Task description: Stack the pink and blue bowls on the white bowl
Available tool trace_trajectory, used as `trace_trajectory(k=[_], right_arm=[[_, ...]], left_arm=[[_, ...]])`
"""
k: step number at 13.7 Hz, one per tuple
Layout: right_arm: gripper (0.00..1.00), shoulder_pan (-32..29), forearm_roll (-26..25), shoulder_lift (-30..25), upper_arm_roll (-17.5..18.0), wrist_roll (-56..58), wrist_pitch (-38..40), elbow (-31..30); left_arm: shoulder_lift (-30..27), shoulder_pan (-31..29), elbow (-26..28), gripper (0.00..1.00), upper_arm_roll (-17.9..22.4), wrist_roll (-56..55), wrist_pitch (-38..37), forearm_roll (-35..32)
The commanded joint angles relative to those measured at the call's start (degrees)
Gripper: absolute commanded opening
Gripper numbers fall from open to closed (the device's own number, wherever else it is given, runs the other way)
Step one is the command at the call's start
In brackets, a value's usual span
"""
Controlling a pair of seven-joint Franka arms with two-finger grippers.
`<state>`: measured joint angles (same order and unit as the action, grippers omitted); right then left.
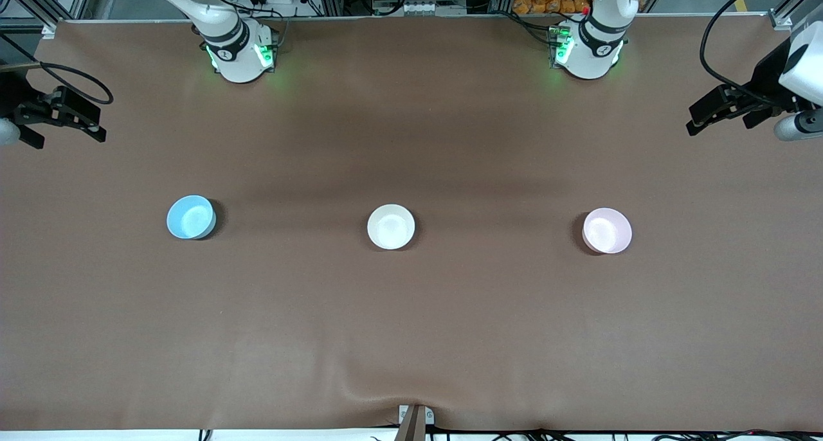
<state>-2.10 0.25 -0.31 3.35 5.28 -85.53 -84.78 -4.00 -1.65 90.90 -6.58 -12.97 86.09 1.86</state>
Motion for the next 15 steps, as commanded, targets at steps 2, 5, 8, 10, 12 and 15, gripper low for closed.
trace_trajectory(k=[2, 5, 8, 10, 12, 15], right_arm=[[1.00, 0.3, 0.4, -0.3, -0.3, 0.5, -1.0, -0.4], [1.00, 0.3, 0.4, -0.3, -0.3, 0.5, -0.9, -0.4], [1.00, 0.3, 0.4, -0.3, -0.3, 0.5, -0.9, -0.4], [1.00, 0.2, 0.4, -0.3, -0.3, 0.5, -1.0, -0.4], [1.00, 0.2, 0.4, -0.2, -0.3, 0.5, -0.9, -0.4], [1.00, 0.2, 0.4, -0.3, -0.4, 0.5, -0.8, -0.4]], left_arm=[[0.7, -0.5, -2.0, 1.00, -0.2, 1.3, -1.7, 0.2], [1.1, -0.5, -2.0, 1.00, -0.1, 1.3, -1.7, -0.4], [1.6, -0.5, -1.3, 1.00, -0.2, 2.9, -1.7, -2.3], [1.7, -0.7, -1.7, 1.00, -0.2, 3.3, -1.6, -2.3], [1.6, -0.7, -1.4, 1.00, -0.2, 3.2, -1.5, -2.2], [1.6, -1.6, -1.3, 1.00, -0.2, 3.3, -1.4, -2.2]])
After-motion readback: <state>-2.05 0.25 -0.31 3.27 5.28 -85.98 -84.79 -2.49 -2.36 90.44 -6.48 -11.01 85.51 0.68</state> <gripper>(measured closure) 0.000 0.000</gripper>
